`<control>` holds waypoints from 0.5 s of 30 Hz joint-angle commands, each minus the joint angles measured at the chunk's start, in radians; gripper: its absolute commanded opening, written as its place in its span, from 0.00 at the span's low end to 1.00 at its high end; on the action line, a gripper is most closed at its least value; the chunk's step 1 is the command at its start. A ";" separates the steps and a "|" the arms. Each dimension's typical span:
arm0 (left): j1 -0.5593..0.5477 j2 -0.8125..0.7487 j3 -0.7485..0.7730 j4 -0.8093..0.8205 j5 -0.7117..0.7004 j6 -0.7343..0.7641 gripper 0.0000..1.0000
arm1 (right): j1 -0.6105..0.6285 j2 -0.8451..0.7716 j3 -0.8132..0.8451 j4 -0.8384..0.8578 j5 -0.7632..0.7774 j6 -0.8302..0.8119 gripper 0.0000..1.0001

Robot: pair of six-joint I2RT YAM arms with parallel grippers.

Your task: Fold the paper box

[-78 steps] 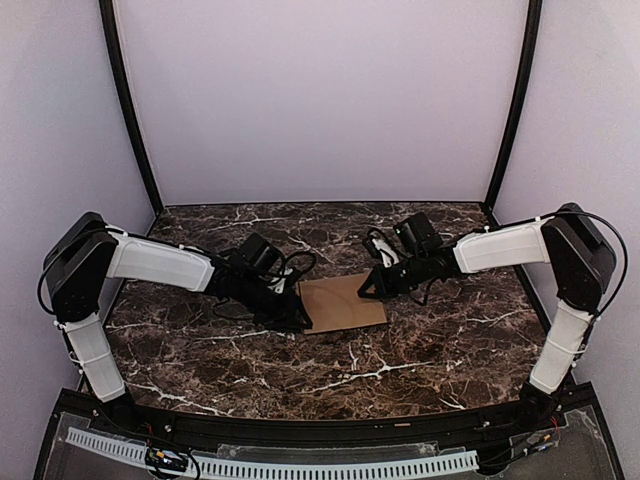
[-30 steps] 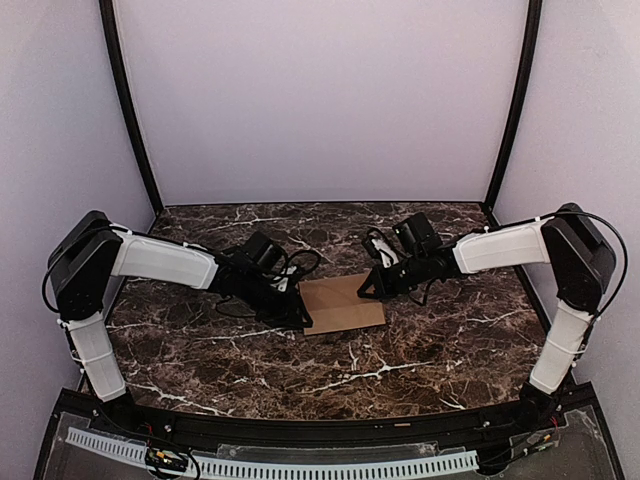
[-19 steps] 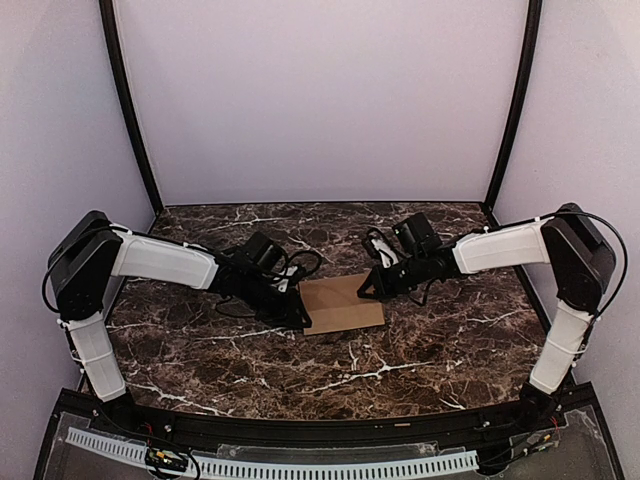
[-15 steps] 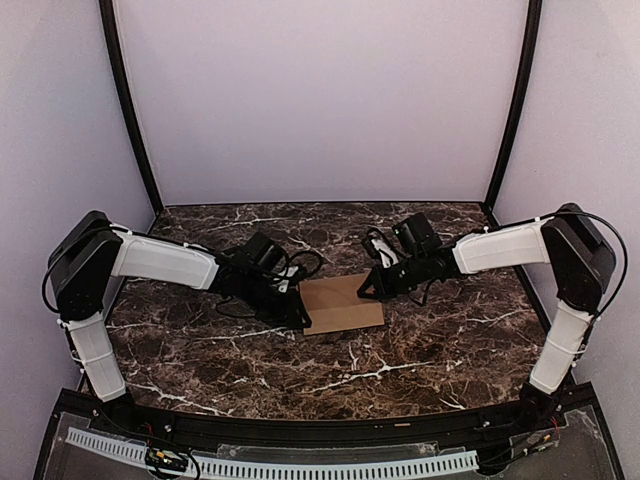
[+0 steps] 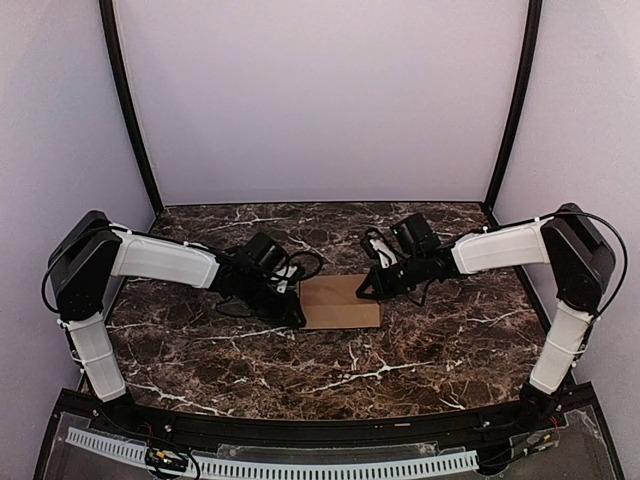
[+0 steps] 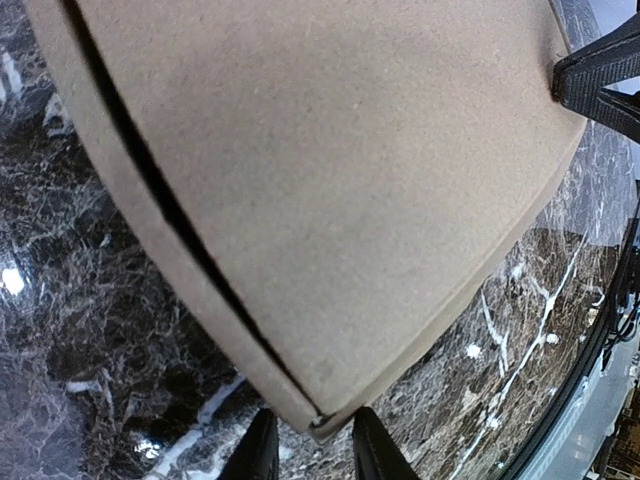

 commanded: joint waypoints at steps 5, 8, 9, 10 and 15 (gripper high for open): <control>-0.001 -0.026 -0.001 -0.074 -0.045 0.022 0.26 | 0.017 -0.004 0.018 -0.088 0.057 0.009 0.00; 0.000 -0.032 0.002 -0.085 -0.056 0.028 0.26 | 0.017 -0.013 0.027 -0.100 0.063 0.004 0.01; -0.001 -0.036 0.003 -0.096 -0.067 0.030 0.27 | 0.017 -0.013 0.029 -0.103 0.065 0.003 0.01; -0.001 -0.039 0.009 -0.104 -0.075 0.036 0.29 | 0.017 -0.015 0.029 -0.105 0.067 0.003 0.01; -0.001 -0.065 0.027 -0.157 -0.117 0.059 0.33 | 0.019 -0.013 0.031 -0.108 0.068 0.001 0.01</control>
